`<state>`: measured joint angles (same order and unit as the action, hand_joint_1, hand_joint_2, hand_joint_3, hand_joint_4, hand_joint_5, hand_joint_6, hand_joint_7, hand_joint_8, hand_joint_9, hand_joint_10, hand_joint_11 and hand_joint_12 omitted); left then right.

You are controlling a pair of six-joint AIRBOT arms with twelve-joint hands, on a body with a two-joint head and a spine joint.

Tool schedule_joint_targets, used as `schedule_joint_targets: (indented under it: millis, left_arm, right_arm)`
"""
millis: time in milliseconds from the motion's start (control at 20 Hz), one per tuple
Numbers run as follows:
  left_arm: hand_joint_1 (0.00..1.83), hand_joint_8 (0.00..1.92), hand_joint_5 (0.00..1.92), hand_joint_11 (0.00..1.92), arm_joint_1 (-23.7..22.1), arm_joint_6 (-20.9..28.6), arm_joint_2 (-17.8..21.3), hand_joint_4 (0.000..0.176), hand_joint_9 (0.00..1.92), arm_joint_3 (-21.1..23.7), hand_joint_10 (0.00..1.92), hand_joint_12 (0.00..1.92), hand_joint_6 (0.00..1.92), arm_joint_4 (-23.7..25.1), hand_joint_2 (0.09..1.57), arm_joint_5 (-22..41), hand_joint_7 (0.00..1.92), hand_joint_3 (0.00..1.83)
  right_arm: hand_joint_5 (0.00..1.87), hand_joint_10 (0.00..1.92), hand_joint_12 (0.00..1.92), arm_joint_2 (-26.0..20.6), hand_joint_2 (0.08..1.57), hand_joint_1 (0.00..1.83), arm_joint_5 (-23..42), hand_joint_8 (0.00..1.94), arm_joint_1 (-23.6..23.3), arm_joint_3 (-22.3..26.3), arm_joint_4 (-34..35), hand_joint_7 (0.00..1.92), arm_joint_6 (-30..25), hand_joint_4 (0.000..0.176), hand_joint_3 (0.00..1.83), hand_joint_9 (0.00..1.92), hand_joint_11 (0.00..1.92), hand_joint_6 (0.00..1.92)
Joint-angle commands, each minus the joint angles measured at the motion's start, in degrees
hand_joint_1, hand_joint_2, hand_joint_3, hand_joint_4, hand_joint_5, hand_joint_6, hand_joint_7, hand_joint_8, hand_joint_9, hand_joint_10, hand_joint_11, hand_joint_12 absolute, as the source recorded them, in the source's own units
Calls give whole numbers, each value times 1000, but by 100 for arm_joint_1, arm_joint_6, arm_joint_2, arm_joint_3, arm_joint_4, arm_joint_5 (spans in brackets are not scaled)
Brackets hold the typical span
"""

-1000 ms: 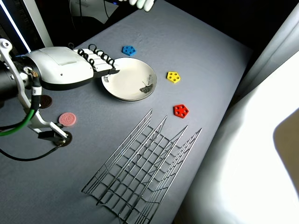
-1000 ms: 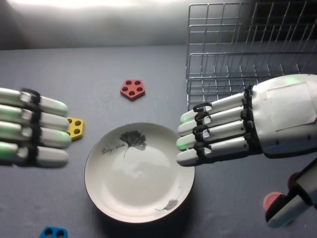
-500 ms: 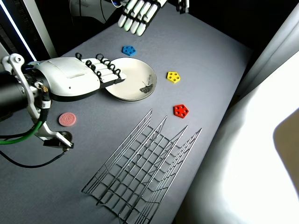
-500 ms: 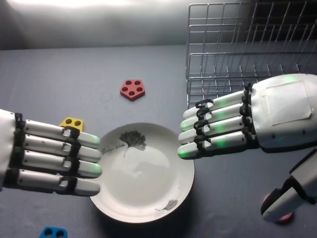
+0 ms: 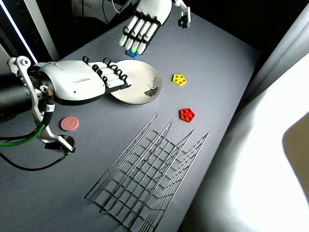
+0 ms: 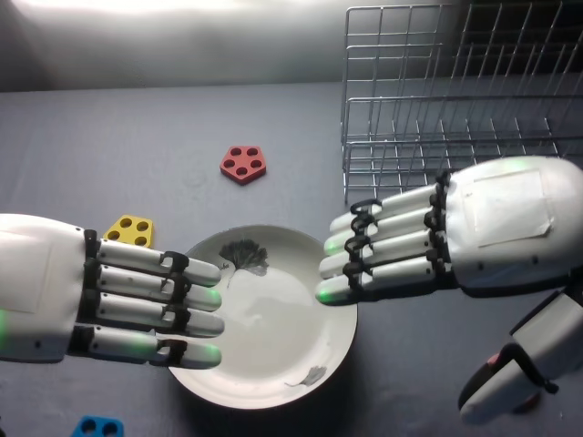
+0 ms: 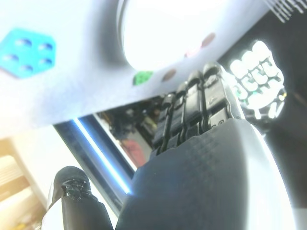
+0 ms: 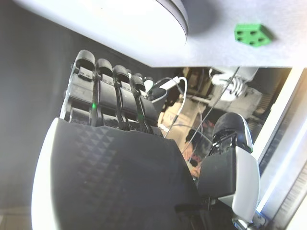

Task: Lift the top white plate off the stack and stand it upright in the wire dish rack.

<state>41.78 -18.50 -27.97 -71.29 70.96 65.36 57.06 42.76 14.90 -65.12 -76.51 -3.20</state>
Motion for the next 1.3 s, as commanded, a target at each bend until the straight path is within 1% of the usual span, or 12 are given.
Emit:
schedule_joint_targets:
  millis: [0, 100, 300, 500, 550, 600, 700, 750, 900, 1050, 1150, 1250]
  left_arm:
    - [115, 4, 10, 13, -98, -94, -34, 0, 13, 28, 2, 5, 1, -365, 854, 362, 23, 1]
    - [102, 9, 22, 35, -96, -230, -103, 0, 27, 33, 6, 15, 5, -361, 842, 280, 42, 0]
    - [80, 5, 13, 46, -69, -508, -207, 0, 40, 17, 9, 19, 4, -265, 844, 218, 40, 0]
    - [69, 0, 1, 24, -64, -509, -299, 0, 12, -9, 0, 10, 0, -242, 846, 38, 17, 1]
    - [65, 0, 0, 23, -60, -508, -329, 0, 2, -23, 0, 9, 0, -215, 848, -19, 4, 1]
    - [81, 0, 0, 21, -57, -495, -377, 0, 0, -57, 0, 8, 0, -203, 845, -65, 0, 0]
    - [94, 0, 0, 16, -58, -435, -465, 0, 0, -138, 0, 6, 0, -183, 845, -108, 0, 0]
    - [95, 0, 0, 4, -58, -391, -529, 0, 0, -205, 0, 1, 0, -170, 845, -144, 0, 0]
    - [105, 0, 0, 15, -57, -354, -673, 0, 0, -390, 0, 6, 0, -152, 848, -221, 0, 1]
    - [111, 1, 0, 25, -58, -353, -806, 0, 1, -598, 0, 10, 0, -148, 845, -257, 2, 0]
    - [108, 0, 0, 21, -58, -344, -851, 0, 0, -681, 0, 9, 0, -139, 844, -281, 1, 0]
    - [94, 0, 0, 14, -58, -270, -895, 0, 0, -774, 0, 6, 0, -94, 844, -320, 0, 0]
  right_arm:
    - [1, 0, 30, -43, 1009, 78, 323, 0, -19, 4, 496, 4, -37, 0, 4, 15, 20, 0]
    - [12, 9, 42, -11, 1012, 68, 324, 6, -4, -27, 582, 18, -37, 0, 4, 34, 49, 4]
    - [18, 5, 38, -16, 998, 125, 323, 7, -51, -34, 550, 34, -38, 0, 0, 40, 46, 5]
    - [32, 9, 47, -67, 1001, 106, 324, 8, -176, -55, 439, 49, -37, 0, 0, 58, 68, 7]
    - [27, 5, 44, -93, 1004, 87, 354, 5, -188, -63, 421, 44, -37, 0, 1, 53, 63, 4]
    - [2, 0, 23, -134, 1014, 73, 410, 0, -194, -86, 409, 6, -36, 0, 4, 13, 17, 0]
    - [0, 1, 22, -202, 1015, 70, 455, 1, -208, -136, 405, 3, -36, 0, 4, 11, 14, 0]
    - [0, 3, 22, -263, 1010, 51, 539, 2, -214, -182, 405, 6, -38, 0, 2, 16, 16, 0]
    - [0, 2, 24, -413, 995, 72, 883, 0, -211, -282, 380, 1, -103, 0, 0, 14, 22, 0]
    - [7, 11, 34, -432, 979, 110, 1080, 8, -211, -441, 254, 23, -408, 0, 0, 41, 50, 3]
    - [1, 1, 23, -428, 993, 116, 1154, 1, -211, -477, 251, 4, -416, 0, 1, 16, 25, 0]
    - [0, 5, 33, -431, 982, 83, 1397, 1, -211, -492, 205, 2, -457, 0, 0, 24, 48, 0]
